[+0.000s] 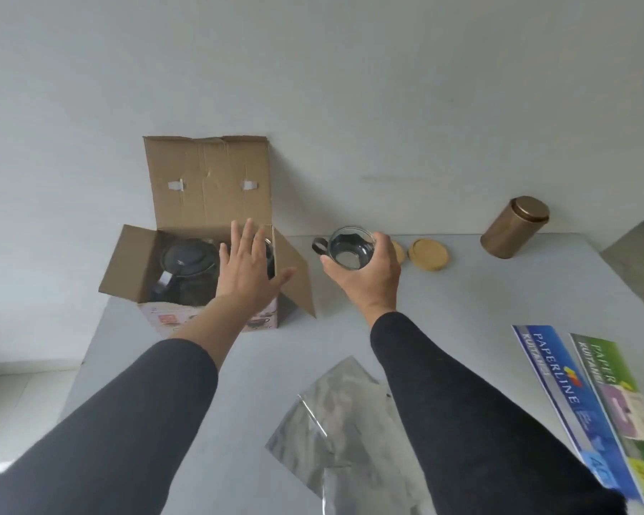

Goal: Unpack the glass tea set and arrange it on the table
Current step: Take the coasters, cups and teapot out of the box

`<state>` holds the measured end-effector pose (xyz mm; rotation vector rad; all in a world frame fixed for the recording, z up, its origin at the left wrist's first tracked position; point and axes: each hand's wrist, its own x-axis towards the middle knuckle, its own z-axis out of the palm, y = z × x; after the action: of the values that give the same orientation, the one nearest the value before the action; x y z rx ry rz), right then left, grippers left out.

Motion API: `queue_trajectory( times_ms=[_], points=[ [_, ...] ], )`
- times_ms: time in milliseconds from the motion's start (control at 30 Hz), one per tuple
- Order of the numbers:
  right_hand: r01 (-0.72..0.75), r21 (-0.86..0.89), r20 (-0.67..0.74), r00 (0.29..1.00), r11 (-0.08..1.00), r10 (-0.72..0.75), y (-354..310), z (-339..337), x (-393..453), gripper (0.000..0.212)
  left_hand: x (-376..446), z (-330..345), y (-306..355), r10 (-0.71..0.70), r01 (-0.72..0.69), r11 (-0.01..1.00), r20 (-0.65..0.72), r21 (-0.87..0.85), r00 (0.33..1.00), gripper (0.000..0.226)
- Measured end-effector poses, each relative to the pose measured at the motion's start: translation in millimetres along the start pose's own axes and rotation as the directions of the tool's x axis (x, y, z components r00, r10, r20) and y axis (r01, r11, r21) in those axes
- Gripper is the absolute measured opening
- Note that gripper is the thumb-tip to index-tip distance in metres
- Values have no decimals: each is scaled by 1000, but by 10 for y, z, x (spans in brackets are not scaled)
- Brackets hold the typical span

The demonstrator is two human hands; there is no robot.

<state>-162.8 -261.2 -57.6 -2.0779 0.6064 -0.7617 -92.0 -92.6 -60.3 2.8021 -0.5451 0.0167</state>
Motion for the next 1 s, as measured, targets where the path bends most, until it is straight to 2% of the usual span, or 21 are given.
queue_trajectory(
  times_ms=[133,267,400,567,667,867,1000],
  points=[
    [-75,9,-59,995,997,75,558,-391,223,71,97,377,668,69,-69,997,9,-43,998,80],
    [-149,-37,-47,988,988,147,1182,-737,432,71,126,942,1229,90,-84,996,157,-42,983,78],
    [-200,-61,-31,980,978,198,1748,-924,649,71,155,1436,1639,28,-26,1000,308,-12,951,84],
    [-259,-84,-23,966,962,258,2240,-956,794,70,217,1845,1806,-40,42,999,429,4,903,89],
    [-259,-127,-17,966,957,259,2444,-924,797,75,265,1944,1836,-70,77,997,427,2,902,89],
    [-259,-99,-21,966,961,258,2586,-861,779,81,315,1926,1875,-81,84,996,460,16,884,91],
    [-253,-96,27,966,963,256,2614,-882,784,85,314,1929,1872,-84,83,996,471,23,878,91]
  ],
)
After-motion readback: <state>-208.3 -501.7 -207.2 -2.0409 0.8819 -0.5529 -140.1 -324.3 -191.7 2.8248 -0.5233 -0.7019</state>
